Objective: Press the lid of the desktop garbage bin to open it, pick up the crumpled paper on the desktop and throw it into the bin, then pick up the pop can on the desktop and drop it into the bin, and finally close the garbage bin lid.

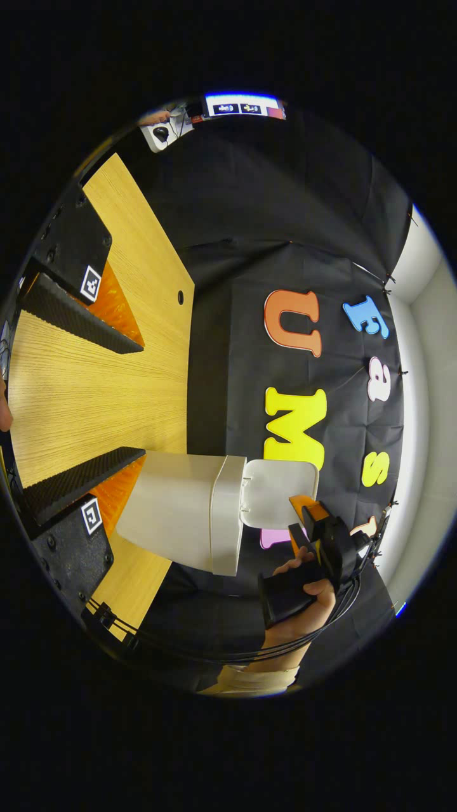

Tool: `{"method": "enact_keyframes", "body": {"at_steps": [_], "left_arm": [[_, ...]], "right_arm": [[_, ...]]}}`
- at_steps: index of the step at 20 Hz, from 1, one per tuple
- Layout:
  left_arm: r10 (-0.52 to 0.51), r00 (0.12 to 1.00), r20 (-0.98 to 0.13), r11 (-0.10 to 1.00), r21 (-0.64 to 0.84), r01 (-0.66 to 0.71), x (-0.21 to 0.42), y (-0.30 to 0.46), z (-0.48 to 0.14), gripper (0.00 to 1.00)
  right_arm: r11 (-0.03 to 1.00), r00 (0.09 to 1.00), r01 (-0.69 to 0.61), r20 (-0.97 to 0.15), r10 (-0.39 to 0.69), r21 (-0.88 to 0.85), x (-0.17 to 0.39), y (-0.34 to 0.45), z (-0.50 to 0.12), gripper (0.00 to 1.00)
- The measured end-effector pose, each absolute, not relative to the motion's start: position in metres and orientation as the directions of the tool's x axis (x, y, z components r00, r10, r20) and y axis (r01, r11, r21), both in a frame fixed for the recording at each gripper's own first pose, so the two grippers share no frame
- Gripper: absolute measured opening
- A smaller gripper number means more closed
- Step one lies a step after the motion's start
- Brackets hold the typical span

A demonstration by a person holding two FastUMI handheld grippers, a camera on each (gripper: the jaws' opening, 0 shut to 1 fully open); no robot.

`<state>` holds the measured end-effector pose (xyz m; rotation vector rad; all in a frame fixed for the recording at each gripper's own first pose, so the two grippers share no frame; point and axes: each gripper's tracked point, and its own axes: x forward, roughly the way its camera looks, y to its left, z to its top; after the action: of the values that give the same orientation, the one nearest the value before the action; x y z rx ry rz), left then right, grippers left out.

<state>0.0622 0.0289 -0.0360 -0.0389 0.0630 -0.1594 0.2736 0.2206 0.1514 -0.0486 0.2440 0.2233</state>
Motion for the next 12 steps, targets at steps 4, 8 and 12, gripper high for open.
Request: {"method": "enact_keyframes", "body": {"at_steps": [4, 8, 12], "left_arm": [[-0.172, 0.983, -0.067, 0.985, -0.035, 0.17, 0.061, 0.029, -0.035, 0.96], [-0.169, 0.983, -0.073, 0.985, -0.046, 0.166, 0.06, 0.035, -0.035, 0.96], [-0.157, 0.986, -0.063, 0.987, -0.053, 0.153, 0.058, 0.044, -0.029, 0.96]], "right_arm": [[0.977, 0.965, -0.211, -0.167, 0.203, -0.029, 0.285, 0.221, 0.193, 0.91], [0.982, 0.978, -0.189, -0.086, 0.189, 0.002, 0.301, 0.222, 0.229, 0.95], [0.989, 0.987, -0.151, -0.058, 0.151, 0.007, 0.327, 0.229, 0.242, 0.95]]}}
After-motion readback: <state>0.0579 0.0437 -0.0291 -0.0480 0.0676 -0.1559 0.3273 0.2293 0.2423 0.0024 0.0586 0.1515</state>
